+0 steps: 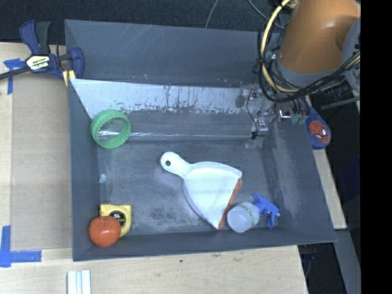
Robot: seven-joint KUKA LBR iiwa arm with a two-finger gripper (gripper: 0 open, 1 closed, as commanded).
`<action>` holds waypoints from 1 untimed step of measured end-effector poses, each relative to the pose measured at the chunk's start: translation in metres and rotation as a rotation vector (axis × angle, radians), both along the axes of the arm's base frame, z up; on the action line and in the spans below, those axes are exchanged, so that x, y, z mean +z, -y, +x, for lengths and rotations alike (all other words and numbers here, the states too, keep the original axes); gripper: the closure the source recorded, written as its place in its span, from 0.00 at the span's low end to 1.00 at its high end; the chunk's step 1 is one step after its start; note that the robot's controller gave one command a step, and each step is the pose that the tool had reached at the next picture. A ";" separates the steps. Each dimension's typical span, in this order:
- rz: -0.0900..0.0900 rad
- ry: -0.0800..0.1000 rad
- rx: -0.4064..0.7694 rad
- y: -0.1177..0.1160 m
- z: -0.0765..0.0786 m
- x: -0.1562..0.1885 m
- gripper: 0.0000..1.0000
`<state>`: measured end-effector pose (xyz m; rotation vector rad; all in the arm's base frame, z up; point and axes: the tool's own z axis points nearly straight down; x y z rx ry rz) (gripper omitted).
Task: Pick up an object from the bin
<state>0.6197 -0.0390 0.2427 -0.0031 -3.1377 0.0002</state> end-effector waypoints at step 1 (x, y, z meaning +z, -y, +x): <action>-0.002 -0.002 -0.268 0.020 -0.042 -0.039 0.00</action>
Offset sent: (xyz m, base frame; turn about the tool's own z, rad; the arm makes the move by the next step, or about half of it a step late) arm -0.0420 -0.0187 -0.0381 0.2679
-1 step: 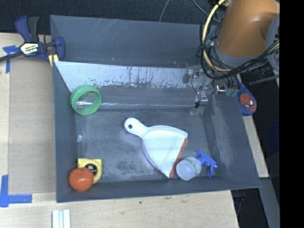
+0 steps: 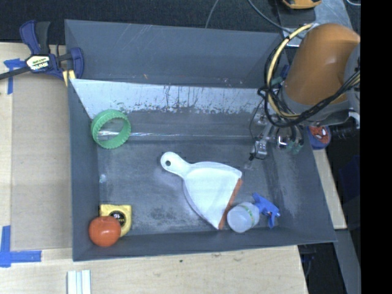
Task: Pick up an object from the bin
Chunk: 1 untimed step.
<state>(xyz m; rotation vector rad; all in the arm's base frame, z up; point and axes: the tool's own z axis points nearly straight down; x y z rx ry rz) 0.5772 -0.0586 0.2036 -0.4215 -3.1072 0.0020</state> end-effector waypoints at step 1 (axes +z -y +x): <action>0.002 -0.003 0.089 -0.045 0.024 -0.063 0.00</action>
Offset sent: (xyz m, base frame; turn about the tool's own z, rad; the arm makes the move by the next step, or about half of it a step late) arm 0.0244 0.0423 -0.0602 -0.0827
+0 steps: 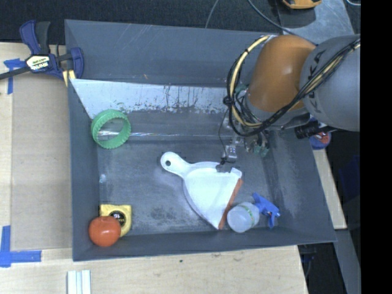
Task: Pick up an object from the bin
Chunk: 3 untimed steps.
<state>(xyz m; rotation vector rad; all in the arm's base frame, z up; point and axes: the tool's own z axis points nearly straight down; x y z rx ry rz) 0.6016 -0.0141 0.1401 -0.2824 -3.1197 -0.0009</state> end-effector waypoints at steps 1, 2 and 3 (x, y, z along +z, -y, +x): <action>-0.001 -0.003 -0.146 -0.030 0.003 -0.073 0.00; -0.003 0.004 -0.264 0.017 0.006 -0.069 0.00; -0.003 0.005 -0.299 0.026 -0.004 -0.069 0.00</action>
Offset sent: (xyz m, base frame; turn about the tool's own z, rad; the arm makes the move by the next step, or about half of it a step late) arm 0.0035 0.0294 -0.0701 0.1486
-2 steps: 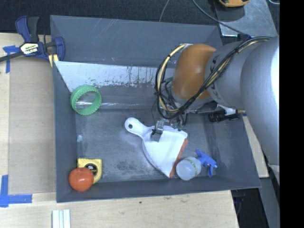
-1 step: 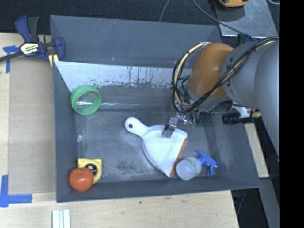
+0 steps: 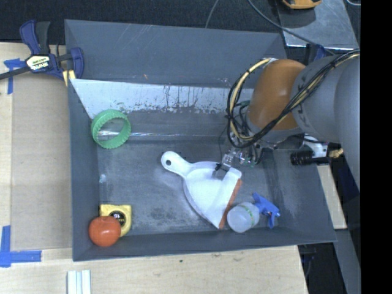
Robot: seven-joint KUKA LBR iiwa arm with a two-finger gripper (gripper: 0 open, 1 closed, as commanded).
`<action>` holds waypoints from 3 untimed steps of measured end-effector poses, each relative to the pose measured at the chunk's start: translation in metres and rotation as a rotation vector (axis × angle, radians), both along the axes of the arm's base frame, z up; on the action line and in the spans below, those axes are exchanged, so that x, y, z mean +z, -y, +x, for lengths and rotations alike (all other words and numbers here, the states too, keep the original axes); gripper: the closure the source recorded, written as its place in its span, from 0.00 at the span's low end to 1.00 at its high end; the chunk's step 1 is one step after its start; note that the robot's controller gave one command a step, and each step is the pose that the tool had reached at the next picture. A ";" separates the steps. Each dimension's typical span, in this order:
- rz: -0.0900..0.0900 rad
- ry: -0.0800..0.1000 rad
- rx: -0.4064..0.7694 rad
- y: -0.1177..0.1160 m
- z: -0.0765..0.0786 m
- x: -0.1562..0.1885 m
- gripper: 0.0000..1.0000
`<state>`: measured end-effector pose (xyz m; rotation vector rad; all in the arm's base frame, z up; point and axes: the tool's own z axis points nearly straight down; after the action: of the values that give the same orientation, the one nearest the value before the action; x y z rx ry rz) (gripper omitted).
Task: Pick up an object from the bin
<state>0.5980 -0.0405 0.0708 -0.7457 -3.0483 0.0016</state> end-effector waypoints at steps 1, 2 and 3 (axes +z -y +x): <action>-0.001 0.002 0.001 0.000 0.001 0.001 1.00; -0.001 0.002 0.001 0.000 0.001 0.001 1.00; -0.001 0.001 0.001 0.000 0.001 0.001 1.00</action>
Offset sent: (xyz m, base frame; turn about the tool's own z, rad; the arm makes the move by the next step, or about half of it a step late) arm 0.0000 0.0000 0.0000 0.0000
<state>0.5987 -0.0405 0.0714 -0.7442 -3.0504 0.0023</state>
